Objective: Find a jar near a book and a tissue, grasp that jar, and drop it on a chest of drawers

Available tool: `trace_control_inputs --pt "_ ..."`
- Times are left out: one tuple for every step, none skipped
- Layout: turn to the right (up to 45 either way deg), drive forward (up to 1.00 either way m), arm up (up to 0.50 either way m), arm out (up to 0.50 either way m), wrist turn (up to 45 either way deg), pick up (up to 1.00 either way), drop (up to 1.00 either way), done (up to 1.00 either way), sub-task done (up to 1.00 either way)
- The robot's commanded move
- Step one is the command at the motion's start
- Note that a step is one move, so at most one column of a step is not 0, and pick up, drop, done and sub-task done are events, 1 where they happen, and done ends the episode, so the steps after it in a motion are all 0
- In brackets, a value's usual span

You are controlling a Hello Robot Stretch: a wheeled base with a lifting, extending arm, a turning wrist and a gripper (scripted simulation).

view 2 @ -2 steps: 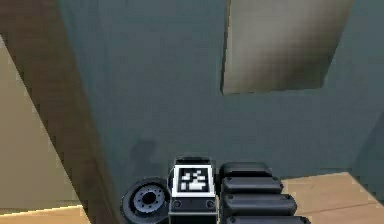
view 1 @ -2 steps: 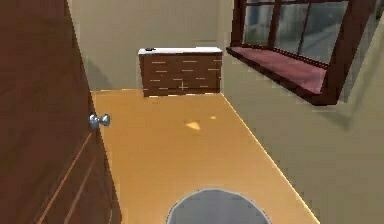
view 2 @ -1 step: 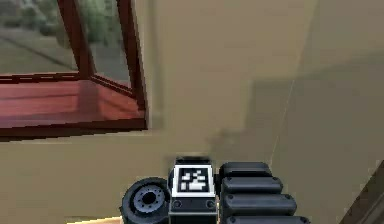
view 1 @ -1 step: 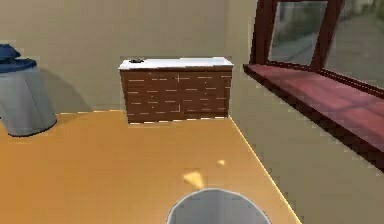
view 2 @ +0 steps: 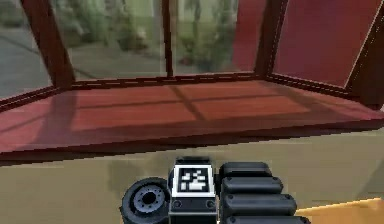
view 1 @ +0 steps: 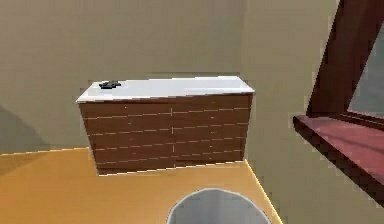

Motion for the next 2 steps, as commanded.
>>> trace_control_inputs --pt "-3.0 0.00 0.00 0.00 0.0 0.00 0.00 0.00 0.00" --pt "0.0 1.00 0.00 0.00 0.0 0.00 0.00 0.00 0.00"
